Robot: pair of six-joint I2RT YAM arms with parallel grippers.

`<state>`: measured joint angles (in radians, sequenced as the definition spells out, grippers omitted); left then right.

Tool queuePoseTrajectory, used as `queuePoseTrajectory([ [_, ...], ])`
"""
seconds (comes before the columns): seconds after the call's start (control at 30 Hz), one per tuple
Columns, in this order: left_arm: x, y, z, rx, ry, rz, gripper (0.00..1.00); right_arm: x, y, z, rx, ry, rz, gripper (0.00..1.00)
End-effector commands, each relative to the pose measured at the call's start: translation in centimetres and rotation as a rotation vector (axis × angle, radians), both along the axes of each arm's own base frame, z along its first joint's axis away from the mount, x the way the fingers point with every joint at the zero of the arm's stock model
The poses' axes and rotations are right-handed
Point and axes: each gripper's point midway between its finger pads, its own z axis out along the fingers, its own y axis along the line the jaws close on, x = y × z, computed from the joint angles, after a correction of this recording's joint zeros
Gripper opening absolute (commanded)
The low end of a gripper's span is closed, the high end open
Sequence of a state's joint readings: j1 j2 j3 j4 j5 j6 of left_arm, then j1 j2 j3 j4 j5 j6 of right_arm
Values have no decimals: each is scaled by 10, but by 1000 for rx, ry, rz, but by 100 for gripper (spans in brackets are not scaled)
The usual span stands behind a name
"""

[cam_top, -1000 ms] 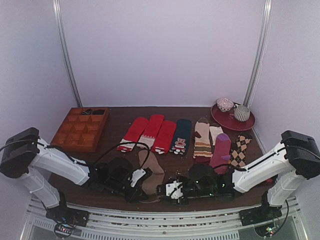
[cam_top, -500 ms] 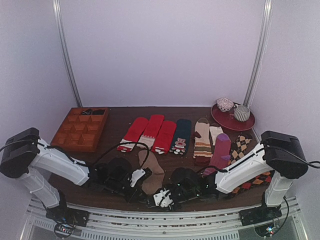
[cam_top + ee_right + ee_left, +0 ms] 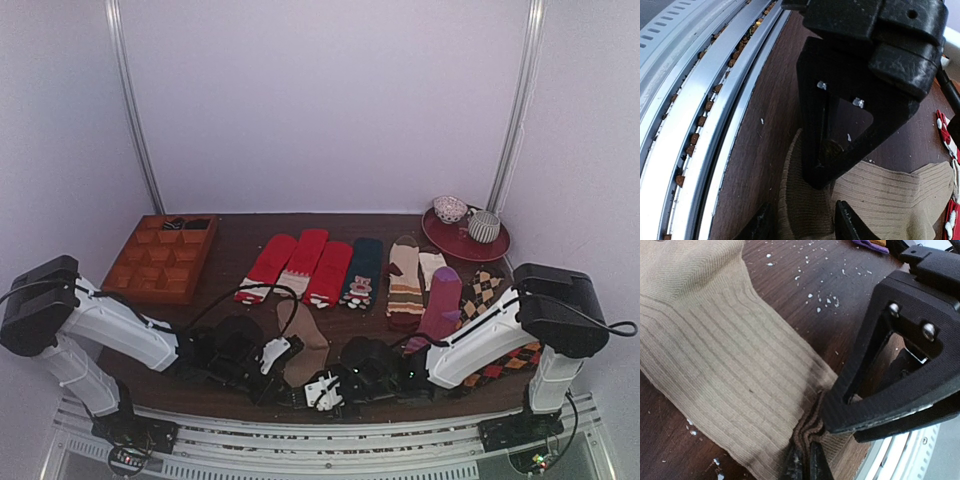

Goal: Roll the socks
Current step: Roll a pair of socks at the center of the board.

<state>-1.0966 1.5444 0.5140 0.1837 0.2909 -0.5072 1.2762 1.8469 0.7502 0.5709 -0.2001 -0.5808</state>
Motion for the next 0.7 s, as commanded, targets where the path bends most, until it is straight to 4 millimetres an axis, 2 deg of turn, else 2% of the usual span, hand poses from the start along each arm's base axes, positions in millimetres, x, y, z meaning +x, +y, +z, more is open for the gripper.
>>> queuePoseTrajectory([
  [0.0, -16, 35, -35, 152, 70, 7, 0, 5, -3, -12, -41, -6, -10, 42],
  [0.17, -17, 36, -36, 155, 76, 8, 0, -2, -10, -17, -50, 25, 3, 41],
  [0.37, -18, 37, -36, 156, 77, 8, 0, 1, -18, -29, -99, 21, -23, 41],
  [0.47, -18, 37, -36, 156, 78, 9, 0, 2, -19, -23, -78, 14, -34, 41],
  [0.67, -18, 36, -35, 159, 78, 0, 0, -2, -26, -44, -199, 73, -39, 33],
])
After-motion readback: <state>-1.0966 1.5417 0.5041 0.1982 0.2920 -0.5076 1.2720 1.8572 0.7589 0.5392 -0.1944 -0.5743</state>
